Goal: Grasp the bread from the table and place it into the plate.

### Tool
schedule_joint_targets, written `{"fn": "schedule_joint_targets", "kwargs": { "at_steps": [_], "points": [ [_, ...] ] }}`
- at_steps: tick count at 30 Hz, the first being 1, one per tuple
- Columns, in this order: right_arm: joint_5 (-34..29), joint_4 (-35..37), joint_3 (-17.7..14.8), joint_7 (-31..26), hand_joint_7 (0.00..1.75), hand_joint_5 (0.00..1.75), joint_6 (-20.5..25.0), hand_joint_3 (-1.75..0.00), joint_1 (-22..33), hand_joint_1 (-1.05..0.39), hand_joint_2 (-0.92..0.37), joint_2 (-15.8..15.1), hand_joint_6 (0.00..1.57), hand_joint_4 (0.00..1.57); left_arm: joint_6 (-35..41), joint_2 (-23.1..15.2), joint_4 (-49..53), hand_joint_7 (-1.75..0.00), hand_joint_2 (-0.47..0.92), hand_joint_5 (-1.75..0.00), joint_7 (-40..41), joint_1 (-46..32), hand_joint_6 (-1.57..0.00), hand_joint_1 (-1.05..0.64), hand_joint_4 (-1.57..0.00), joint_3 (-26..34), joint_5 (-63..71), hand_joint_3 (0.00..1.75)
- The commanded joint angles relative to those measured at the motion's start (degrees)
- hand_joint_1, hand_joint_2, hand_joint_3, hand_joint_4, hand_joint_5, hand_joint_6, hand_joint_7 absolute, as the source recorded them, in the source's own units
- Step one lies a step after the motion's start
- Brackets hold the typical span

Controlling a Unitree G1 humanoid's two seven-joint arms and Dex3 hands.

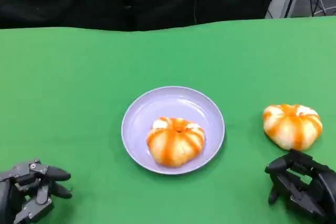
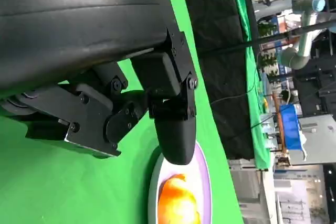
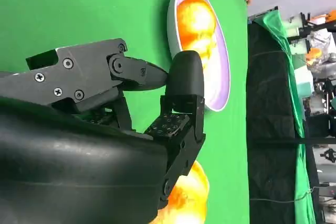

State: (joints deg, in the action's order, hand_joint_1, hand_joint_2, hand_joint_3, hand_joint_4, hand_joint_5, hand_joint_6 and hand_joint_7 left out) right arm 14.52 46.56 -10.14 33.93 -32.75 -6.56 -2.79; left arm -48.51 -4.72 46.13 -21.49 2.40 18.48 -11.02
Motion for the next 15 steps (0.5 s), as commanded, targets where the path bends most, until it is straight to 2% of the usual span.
{"fn": "schedule_joint_targets", "kwargs": {
  "at_steps": [1,3,6,15],
  "points": [
    [0.39,0.00,-0.40,-0.08,1.14,1.74,0.15,-0.49,-0.24,-0.23,-0.92,-0.83,0.71,0.61,-1.81,-1.97,1.74,-1.26,0.51,-1.50,-0.24,0.63,-0.98,-0.02,-0.99,0.15,-1.03,1.22],
    [0.22,-0.18,-0.33,-0.34,1.14,1.74,0.07,-0.49,-0.15,-0.23,-0.92,-0.78,0.71,0.61,-1.07,-2.06,1.35,-1.36,0.52,-1.59,-1.21,0.42,-0.94,-0.03,-0.95,0.28,-2.39,1.22],
    [0.31,0.03,-0.43,-0.18,1.15,1.74,-0.30,-0.49,-0.25,-0.23,-0.92,-0.80,0.70,0.60,-0.83,-2.47,1.05,-1.41,0.53,-1.63,-2.03,0.13,-0.91,-0.03,-0.94,0.40,-3.59,1.20],
    [0.57,0.33,-0.63,0.09,1.15,1.74,-0.07,-0.49,-0.42,-0.24,-0.92,-0.96,0.70,0.61,-0.40,-2.83,0.96,-1.42,0.54,-1.63,-5.59,0.25,-0.90,-0.02,-0.94,0.28,-6.85,1.18]
  ]
}}
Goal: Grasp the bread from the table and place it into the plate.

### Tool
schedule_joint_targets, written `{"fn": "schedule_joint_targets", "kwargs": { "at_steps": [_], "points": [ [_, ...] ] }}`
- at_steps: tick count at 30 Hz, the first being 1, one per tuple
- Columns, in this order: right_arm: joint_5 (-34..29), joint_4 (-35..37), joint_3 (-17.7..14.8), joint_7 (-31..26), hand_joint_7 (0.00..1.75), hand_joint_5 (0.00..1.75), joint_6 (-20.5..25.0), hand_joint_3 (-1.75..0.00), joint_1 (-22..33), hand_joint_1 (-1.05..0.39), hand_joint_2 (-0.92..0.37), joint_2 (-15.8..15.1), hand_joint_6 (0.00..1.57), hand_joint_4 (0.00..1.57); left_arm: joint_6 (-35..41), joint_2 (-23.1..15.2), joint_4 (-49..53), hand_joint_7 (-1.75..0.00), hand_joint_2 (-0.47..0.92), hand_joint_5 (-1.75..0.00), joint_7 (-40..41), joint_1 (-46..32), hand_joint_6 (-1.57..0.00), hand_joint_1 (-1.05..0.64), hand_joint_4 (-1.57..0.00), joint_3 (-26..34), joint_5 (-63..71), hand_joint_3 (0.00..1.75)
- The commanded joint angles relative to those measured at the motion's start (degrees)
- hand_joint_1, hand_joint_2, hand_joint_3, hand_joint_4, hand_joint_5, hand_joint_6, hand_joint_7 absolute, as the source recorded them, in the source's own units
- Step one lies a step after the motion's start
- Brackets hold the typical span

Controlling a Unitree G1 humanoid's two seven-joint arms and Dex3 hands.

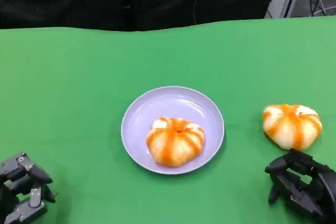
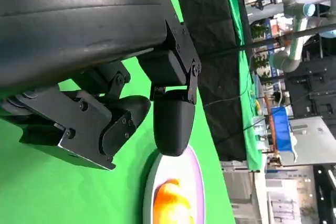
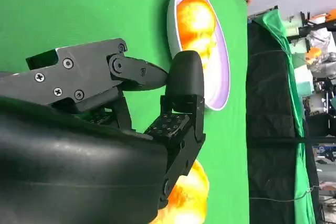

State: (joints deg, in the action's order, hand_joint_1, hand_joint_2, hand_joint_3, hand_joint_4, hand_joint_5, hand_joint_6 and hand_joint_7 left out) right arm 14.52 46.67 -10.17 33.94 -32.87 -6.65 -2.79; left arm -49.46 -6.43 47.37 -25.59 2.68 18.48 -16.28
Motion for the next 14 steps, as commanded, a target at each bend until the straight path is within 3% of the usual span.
{"fn": "schedule_joint_targets", "kwargs": {
  "at_steps": [1,14],
  "points": [
    [0.62,0.12,-0.63,0.01,1.15,1.74,0.30,-0.49,-0.31,-0.23,-0.92,-0.96,0.70,0.61,0.77,-1.05,-0.32,-1.41,0.53,-1.63,-1.78,0.02,-0.90,-0.02,-0.94,0.32,-1.93,1.19],
    [1.12,-0.11,-1.11,0.75,1.16,1.75,0.38,-0.49,-0.17,-0.22,-0.92,-1.11,0.70,0.59,1.80,-0.73,-0.53,-1.42,0.50,-1.63,-2.75,-0.23,-0.91,-0.03,-0.94,0.36,-3.45,1.24]
  ]
}}
